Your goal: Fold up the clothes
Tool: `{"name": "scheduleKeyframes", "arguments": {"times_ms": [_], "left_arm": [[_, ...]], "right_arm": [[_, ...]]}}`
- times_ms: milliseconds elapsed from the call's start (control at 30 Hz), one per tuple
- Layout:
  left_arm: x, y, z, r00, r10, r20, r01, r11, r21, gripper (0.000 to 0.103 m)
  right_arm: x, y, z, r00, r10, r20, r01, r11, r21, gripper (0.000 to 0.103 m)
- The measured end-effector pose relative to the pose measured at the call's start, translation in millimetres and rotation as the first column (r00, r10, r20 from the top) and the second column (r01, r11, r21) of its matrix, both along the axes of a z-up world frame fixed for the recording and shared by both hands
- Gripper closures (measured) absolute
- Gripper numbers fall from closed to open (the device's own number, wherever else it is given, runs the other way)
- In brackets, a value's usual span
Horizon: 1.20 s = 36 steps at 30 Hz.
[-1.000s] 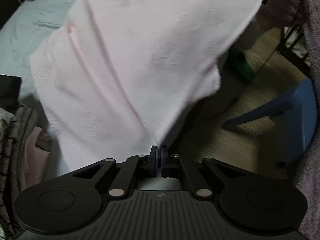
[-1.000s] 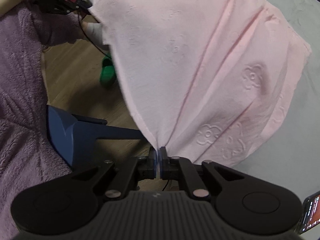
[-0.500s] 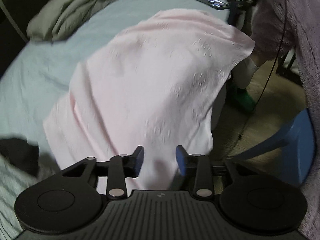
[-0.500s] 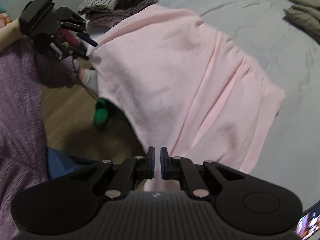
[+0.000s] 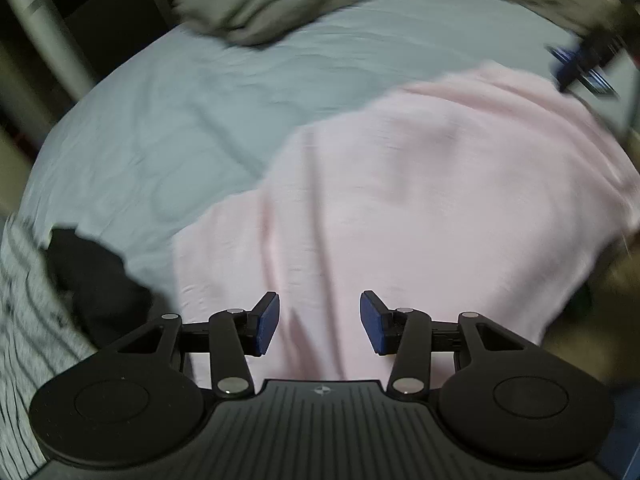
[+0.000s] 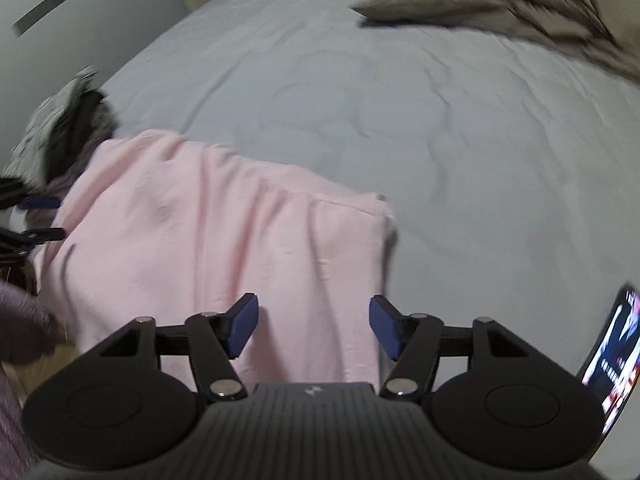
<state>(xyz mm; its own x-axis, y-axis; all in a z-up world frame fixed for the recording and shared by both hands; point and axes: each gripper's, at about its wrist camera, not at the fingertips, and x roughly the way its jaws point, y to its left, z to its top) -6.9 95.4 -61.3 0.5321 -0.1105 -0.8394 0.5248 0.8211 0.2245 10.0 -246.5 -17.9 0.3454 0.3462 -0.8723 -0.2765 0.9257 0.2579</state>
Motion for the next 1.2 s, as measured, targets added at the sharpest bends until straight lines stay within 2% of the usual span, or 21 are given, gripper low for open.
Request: {"name": "scheduleKeyframes", "arguments": {"times_ms": [167, 333, 433, 467, 500, 533, 567, 600, 700, 967, 1200], "left_arm": [[14, 22, 0, 0.994, 0.102, -0.036, -0.103, 0.994, -0.037, 0.057], [11, 21, -2, 0.996, 0.082, -0.042, -0.083, 0.996, -0.023, 0.057], [8, 18, -2, 0.997, 0.062, -0.044, -0.063, 0.998, -0.013, 0.057], [7, 17, -3, 0.997, 0.057, -0.045, -0.057, 0.998, -0.012, 0.057], [7, 16, -2, 0.998, 0.053, -0.046, -0.053, 0.998, -0.013, 0.057], [6, 16, -2, 0.998, 0.050, -0.047, -0.051, 0.999, -0.016, 0.057], [5, 16, -1, 0.998, 0.050, -0.048, -0.051, 0.999, -0.019, 0.057], [5, 17, -1, 0.997, 0.052, -0.051, -0.054, 0.998, -0.020, 0.057], [4, 23, -1, 0.996, 0.069, -0.057, -0.071, 0.997, -0.028, 0.057], [-1, 50, 0, 0.986, 0.140, -0.090, -0.148, 0.985, -0.087, 0.057], [-6, 56, 6, 0.984, 0.158, -0.088, -0.167, 0.980, -0.111, 0.057]], "right_arm": [[12, -7, -25, 0.992, -0.083, -0.092, 0.087, 0.995, 0.046, 0.033], [16, 4, -49, 0.981, -0.090, -0.170, 0.113, 0.984, 0.134, 0.033], [17, 25, -58, 0.984, -0.083, -0.157, 0.104, 0.987, 0.126, 0.032], [17, 31, -58, 0.986, -0.078, -0.148, 0.096, 0.988, 0.119, 0.036], [18, 37, -57, 0.987, -0.072, -0.141, 0.088, 0.990, 0.114, 0.049], [18, 41, -56, 0.988, -0.065, -0.140, 0.082, 0.990, 0.116, 0.057], [19, 44, -55, 0.988, -0.060, -0.144, 0.078, 0.990, 0.120, 0.070], [21, 46, -53, 0.988, -0.061, -0.145, 0.079, 0.989, 0.123, 0.079], [23, 49, -45, 0.986, -0.075, -0.148, 0.095, 0.987, 0.133, 0.087], [20, 56, 3, 0.989, -0.081, -0.123, 0.109, 0.966, 0.236, 0.090], [24, 100, 52, 0.997, -0.006, -0.076, 0.032, 0.938, 0.344, 0.091]]}}
